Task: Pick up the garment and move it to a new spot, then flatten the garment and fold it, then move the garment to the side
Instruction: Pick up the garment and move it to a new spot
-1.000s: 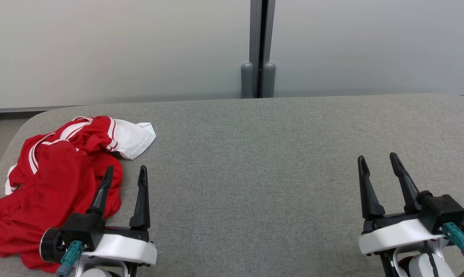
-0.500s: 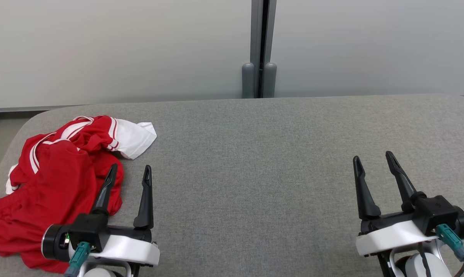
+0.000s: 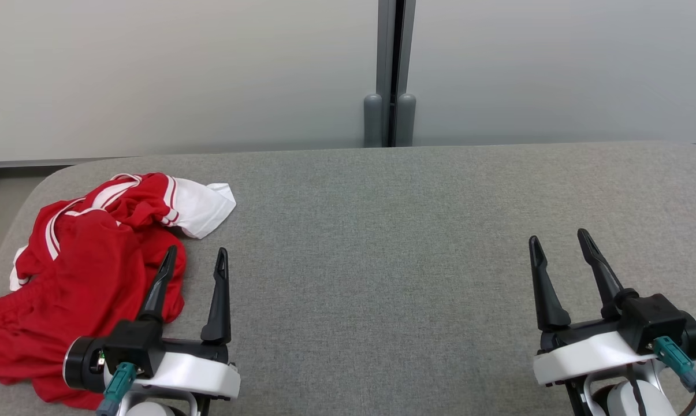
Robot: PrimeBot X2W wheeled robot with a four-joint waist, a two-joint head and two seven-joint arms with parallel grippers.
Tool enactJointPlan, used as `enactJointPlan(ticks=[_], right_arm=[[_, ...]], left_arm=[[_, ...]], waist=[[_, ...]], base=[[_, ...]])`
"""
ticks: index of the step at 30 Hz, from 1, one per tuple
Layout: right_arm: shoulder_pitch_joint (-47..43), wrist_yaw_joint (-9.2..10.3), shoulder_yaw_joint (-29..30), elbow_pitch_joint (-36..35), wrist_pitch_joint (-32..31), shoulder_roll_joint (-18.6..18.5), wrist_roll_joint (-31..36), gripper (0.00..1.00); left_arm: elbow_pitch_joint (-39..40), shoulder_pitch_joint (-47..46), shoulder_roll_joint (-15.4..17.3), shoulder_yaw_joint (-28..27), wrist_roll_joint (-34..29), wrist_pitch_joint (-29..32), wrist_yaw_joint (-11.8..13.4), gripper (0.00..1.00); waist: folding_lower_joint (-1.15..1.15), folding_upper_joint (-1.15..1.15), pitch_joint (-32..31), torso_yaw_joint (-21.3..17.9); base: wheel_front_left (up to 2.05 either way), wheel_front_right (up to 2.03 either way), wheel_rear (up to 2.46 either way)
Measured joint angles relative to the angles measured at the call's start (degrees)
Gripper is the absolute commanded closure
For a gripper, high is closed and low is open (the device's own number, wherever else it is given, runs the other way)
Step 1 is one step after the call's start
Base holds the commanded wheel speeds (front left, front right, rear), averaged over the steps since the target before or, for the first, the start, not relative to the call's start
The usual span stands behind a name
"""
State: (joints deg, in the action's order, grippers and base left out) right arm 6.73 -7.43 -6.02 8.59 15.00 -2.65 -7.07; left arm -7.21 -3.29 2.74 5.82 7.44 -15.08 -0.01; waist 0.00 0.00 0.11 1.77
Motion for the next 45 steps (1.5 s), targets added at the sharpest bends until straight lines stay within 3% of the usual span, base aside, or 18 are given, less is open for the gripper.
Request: enactJointPlan(ticks=[21,45], right_arm=[[0.0,0.0,-2.0,0.8,0.0,0.0,-1.2,0.0],[-0.9,0.0,-7.2,-0.3,0.1,-0.3,-5.0,0.0]], left_arm=[[-0.9,-0.3,0.0,-0.1,1.7,0.0,0.0,0.0],[-3.0,-0.2,0.0,-2.9,3.4,0.0,0.5,0.0]], waist=[[0.0,0.0,0.2,2.7],[0.0,0.0,0.1,19.3]], base=[[0.0,0.0,0.0],[0.0,0.0,0.0]])
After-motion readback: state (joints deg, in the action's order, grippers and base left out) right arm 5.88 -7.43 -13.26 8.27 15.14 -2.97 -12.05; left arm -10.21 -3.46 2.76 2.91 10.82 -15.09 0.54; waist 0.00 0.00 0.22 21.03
